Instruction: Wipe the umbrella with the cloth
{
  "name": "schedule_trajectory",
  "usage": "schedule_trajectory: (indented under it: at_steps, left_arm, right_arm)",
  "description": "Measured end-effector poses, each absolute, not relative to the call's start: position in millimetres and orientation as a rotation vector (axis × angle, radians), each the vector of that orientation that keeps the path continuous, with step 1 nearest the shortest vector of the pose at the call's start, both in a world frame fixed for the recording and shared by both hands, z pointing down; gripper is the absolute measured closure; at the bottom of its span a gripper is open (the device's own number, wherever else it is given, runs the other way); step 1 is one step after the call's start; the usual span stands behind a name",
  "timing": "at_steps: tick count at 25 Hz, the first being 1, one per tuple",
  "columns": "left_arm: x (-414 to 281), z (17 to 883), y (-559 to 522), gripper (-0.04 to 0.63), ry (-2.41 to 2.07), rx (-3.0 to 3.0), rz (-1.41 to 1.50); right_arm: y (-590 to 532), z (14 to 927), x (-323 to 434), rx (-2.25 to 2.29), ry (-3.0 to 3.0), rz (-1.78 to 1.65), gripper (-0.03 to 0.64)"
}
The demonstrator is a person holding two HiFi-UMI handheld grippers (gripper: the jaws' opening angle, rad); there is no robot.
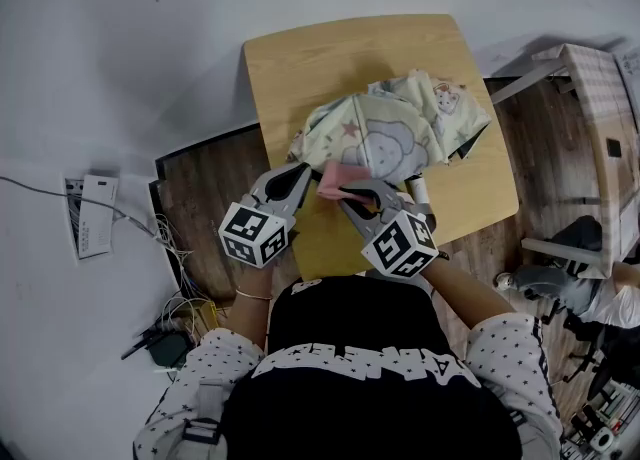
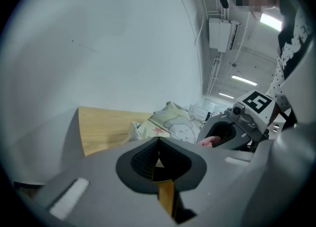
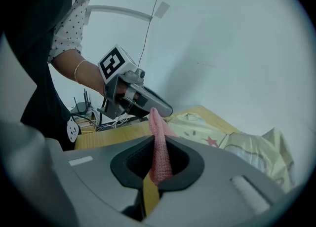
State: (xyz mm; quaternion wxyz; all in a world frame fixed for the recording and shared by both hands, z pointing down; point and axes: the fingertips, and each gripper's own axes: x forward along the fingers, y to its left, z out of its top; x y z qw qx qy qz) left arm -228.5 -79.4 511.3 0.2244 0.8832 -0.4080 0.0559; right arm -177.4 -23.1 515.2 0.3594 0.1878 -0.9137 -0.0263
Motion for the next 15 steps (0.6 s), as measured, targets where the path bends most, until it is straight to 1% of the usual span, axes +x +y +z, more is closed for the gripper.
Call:
schedule_trajectory:
  at_steps: [5, 10, 15]
  left_arm:
    - [-233, 509, -81, 0.594, -1.142, 2.433, 0.148]
    - [-236, 506, -79, 0.594, -1.154, 2.427, 0.134]
    - [-237, 504, -78, 0.594, -1.167, 2.419, 0.126]
  right_arm:
    - [-33, 484, -179, 0.520, -2.416, -0.129, 0.581]
    - [-71, 445, -171, 0.625, -2.407, -0.338, 0.581]
    - [-114, 428, -164, 0.672, -2.317, -0.530, 0.581]
